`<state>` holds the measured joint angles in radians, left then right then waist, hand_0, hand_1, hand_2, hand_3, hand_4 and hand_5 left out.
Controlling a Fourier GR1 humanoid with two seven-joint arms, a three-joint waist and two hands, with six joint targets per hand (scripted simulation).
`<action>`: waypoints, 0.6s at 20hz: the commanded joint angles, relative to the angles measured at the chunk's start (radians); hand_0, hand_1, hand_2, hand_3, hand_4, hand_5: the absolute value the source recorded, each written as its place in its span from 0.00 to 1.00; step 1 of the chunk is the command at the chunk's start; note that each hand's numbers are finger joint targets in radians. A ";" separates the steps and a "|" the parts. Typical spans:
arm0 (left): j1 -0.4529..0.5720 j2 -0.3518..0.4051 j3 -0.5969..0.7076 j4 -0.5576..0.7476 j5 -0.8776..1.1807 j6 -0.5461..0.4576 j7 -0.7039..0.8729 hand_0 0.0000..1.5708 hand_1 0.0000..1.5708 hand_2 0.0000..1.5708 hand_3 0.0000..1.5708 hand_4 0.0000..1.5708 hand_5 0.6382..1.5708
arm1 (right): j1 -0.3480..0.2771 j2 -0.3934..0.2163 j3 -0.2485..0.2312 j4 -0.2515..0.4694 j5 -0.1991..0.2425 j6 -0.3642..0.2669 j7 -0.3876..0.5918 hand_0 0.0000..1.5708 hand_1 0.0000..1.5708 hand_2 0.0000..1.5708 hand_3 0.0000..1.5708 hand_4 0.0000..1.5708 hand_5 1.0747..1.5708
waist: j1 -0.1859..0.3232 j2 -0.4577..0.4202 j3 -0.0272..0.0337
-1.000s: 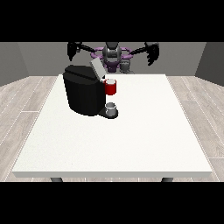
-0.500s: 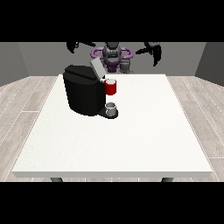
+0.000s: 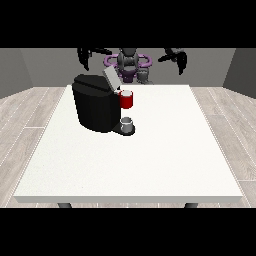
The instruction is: Insert the coffee pod into the coffee machine and close the lid
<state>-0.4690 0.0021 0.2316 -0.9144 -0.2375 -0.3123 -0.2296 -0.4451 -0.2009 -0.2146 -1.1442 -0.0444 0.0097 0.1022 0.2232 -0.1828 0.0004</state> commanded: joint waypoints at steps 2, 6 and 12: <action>0.062 -0.002 -0.125 -0.133 0.076 0.050 0.047 0.00 0.00 0.00 0.00 0.23 1.00 | -0.036 0.035 -0.002 0.088 0.002 -0.032 -0.046 0.00 0.00 0.00 0.00 0.11 1.00 | 0.017 0.049 0.0000; 0.105 -0.002 -0.091 -0.239 0.044 0.027 0.048 0.00 0.00 0.00 0.00 0.21 1.00 | -0.126 -0.020 -0.015 0.108 -0.022 0.003 0.004 0.00 0.00 0.00 0.00 0.00 1.00 | 0.010 0.115 -0.0001; 0.117 0.059 -0.053 -0.379 0.141 -0.016 0.186 0.00 0.00 0.00 0.00 0.22 1.00 | -0.124 -0.007 0.019 0.133 -0.025 0.047 -0.017 0.00 0.00 0.00 0.00 0.00 1.00 | -0.017 0.105 -0.0001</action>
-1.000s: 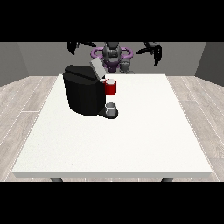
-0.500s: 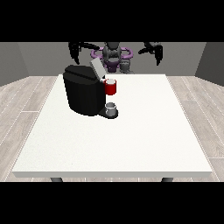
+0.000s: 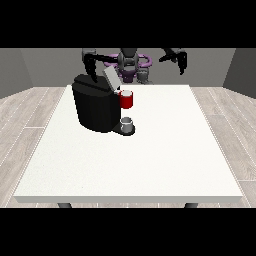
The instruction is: Insert the coffee pod into the coffee machine and close the lid
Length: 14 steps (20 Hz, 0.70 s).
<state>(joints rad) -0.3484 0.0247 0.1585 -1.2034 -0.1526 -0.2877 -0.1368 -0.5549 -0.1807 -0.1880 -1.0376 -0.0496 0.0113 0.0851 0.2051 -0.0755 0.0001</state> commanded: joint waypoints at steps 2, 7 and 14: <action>0.072 -0.007 -0.031 -0.093 -0.003 0.044 -0.011 0.00 0.00 0.00 0.00 0.22 1.00 | -0.086 0.013 0.035 0.005 0.016 -0.011 0.025 0.00 0.00 0.00 0.00 0.00 1.00 | -0.028 0.042 -0.0001; 0.074 0.025 -0.004 -0.164 0.057 0.036 0.075 0.00 0.00 0.00 0.00 0.23 1.00 | -0.084 0.025 0.060 0.027 0.023 0.017 -0.013 0.00 0.00 0.00 0.00 0.00 1.00 | -0.056 0.068 0.0000; 0.100 0.060 -0.006 -0.179 0.035 0.050 -0.019 0.00 0.00 0.00 0.00 0.21 1.00 | -0.174 0.014 0.072 0.042 0.046 0.017 -0.034 0.00 0.00 0.00 0.00 0.10 1.00 | -0.052 0.137 -0.0002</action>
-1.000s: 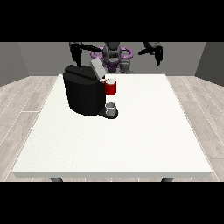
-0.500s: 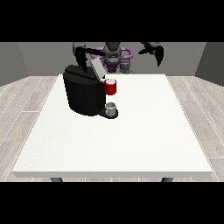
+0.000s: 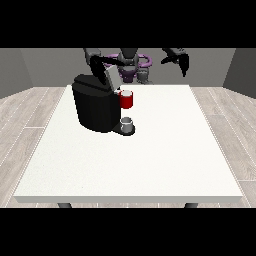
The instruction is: Insert the coffee pod into the coffee machine and close the lid
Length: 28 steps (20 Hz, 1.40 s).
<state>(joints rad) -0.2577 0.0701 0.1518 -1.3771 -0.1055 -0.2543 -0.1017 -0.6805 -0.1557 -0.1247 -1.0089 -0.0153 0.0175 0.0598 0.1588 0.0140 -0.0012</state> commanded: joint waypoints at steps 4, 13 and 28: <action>0.062 -0.001 -0.026 -0.028 -0.019 0.016 -0.020 0.00 0.00 0.00 0.00 0.22 1.00 | -0.072 0.001 0.036 0.020 0.038 0.006 0.001 0.00 0.00 0.00 0.00 0.10 1.00 | 0.028 0.016 0.0012; -0.041 0.033 -0.017 -0.047 -0.002 0.001 0.001 0.00 0.00 0.00 0.00 0.24 1.00 | -0.177 0.005 0.054 0.015 0.069 -0.015 -0.010 0.00 0.00 0.00 0.00 0.00 1.00 | 0.077 0.106 0.0013; -0.069 -0.022 -0.108 -0.043 -0.025 -0.023 -0.016 0.00 0.00 0.00 0.00 0.24 1.00 | -0.286 -0.075 0.082 -0.123 0.151 -0.071 0.203 0.00 0.00 0.00 0.00 0.06 1.00 | 0.238 0.154 0.0018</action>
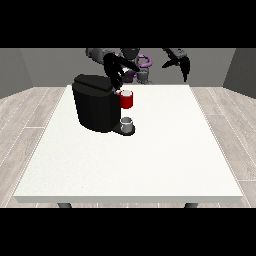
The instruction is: Insert the coffee pod into the coffee machine and close the lid
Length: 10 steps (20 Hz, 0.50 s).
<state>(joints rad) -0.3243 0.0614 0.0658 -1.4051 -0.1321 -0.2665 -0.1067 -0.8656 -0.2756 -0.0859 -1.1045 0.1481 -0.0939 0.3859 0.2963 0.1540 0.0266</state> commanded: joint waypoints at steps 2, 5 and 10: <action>-0.041 0.002 -0.019 -0.031 -0.005 -0.009 0.000 0.00 0.00 0.00 0.00 0.28 1.00 | -0.102 0.028 0.045 -0.049 -0.003 0.042 -0.104 0.00 0.00 0.00 0.00 0.06 1.00 | 0.130 0.037 -0.0253; -0.055 -0.008 -0.025 -0.004 0.003 -0.022 -0.015 0.00 0.00 0.00 0.00 0.24 1.00 | -0.137 -0.002 0.054 -0.107 0.011 0.044 -0.043 0.00 0.00 0.00 0.00 0.00 1.00 | 0.156 0.067 -0.0267; -0.122 -0.020 -0.043 -0.037 -0.001 -0.016 0.017 0.00 0.00 0.00 0.00 0.27 1.00 | -0.235 -0.019 0.062 -0.066 0.041 0.041 -0.067 0.00 0.00 0.00 0.00 0.00 1.00 | 0.194 0.106 -0.0269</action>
<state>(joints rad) -0.4050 0.0500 0.0369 -1.4252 -0.1320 -0.2812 -0.1136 -1.0097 -0.2922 -0.0504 -1.1858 0.1701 -0.0762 0.3683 0.4433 0.2376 0.0095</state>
